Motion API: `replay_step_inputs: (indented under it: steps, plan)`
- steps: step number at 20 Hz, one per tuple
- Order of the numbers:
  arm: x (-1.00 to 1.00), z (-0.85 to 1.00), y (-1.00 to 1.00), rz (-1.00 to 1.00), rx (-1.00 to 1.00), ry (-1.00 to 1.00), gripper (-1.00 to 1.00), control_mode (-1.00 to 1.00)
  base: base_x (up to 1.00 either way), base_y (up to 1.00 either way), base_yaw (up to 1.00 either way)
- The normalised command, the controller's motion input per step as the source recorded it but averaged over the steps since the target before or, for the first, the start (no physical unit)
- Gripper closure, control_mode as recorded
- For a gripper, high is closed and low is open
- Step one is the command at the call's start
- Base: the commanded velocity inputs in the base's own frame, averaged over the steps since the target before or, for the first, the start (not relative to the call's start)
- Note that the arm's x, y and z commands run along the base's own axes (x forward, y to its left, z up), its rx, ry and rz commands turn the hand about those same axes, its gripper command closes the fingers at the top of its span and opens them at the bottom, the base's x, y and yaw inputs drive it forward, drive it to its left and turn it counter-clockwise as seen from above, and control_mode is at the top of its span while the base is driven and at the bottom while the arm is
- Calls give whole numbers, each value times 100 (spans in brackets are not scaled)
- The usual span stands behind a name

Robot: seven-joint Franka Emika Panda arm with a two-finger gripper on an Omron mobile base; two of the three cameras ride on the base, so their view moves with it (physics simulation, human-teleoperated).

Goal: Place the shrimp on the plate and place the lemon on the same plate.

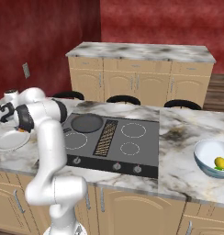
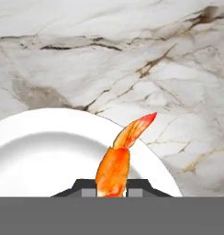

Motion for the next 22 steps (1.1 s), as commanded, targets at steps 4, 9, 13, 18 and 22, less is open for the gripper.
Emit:
replay_step_inputs:
  steps: [4,9,13,18,22]
  plan:
    - [-22,-28,19,-6,0,7,100,-100,0,0,0]
    - [-12,-26,-3,-8,0,2,100,-100,0,0,0]
    - [-29,-3,0,-6,0,0,100,-100,0,0,0]
    - [-39,0,4,-7,2,0,100,-100,0,0,0]
    - [-41,0,2,-6,1,-1,100,-100,0,0,0]
